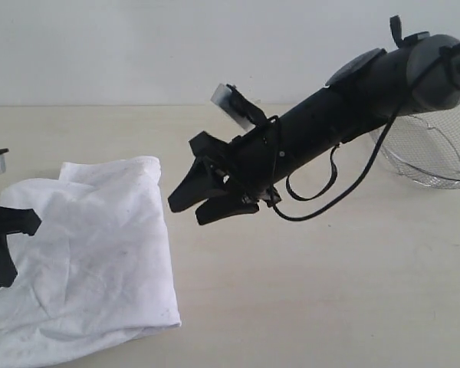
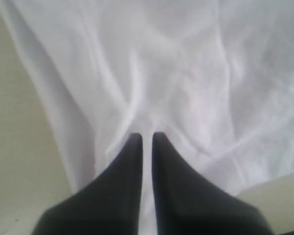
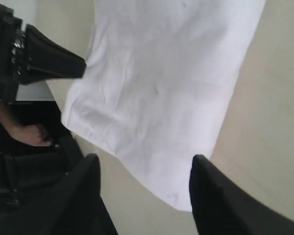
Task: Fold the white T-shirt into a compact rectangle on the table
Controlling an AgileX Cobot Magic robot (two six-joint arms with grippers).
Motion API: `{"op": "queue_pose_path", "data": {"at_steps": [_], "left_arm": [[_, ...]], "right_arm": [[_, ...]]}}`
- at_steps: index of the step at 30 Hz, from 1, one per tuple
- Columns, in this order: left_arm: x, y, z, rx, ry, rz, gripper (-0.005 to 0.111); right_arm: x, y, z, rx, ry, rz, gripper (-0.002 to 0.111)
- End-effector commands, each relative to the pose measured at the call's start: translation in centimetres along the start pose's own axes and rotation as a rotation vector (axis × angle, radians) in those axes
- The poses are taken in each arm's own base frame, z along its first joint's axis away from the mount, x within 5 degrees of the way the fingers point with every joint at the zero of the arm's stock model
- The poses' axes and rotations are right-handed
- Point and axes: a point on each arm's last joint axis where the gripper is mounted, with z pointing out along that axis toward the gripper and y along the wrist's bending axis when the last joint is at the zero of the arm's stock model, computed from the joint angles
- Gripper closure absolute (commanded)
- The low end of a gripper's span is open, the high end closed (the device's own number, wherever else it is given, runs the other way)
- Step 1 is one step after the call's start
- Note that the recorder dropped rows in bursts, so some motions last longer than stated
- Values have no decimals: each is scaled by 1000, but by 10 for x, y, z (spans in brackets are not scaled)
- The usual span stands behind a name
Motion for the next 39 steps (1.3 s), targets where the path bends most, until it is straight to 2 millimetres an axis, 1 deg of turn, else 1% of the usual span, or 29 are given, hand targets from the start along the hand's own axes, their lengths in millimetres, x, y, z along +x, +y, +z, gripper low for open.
{"op": "queue_pose_path", "data": {"at_steps": [1,6,8,12,14,16,19,22,25,29,34,39], "left_arm": [[-5,-3,-3,47,-55,1,102],[-4,0,-7,51,-67,-5,102],[-1,1,-14,43,-81,8,102],[10,5,-36,17,-154,9,102],[14,7,-41,-7,-173,7,102],[16,11,-38,-41,-171,-5,102],[15,16,-27,-75,-152,-28,102],[11,19,-17,-79,-128,-36,102],[7,22,-7,-77,-101,-44,102],[4,24,3,-76,-65,-51,102],[3,24,4,-77,-72,-51,102],[3,24,4,-77,-72,-51,102]], "right_arm": [[-23,-16,-9,-103,-29,64,58],[-43,-33,5,-135,-2,91,58],[-51,-39,9,-119,3,97,58],[-66,-50,13,-53,27,83,58],[-72,-55,16,-48,24,78,58],[-76,-63,21,-48,24,100,58],[-77,-76,31,-47,36,118,58],[-73,-81,42,-49,58,103,58],[-70,-80,54,-54,81,69,58],[-65,-71,67,-56,115,38,58],[-59,-61,82,-52,156,-4,58],[-57,-57,94,-36,160,-23,58]]}}
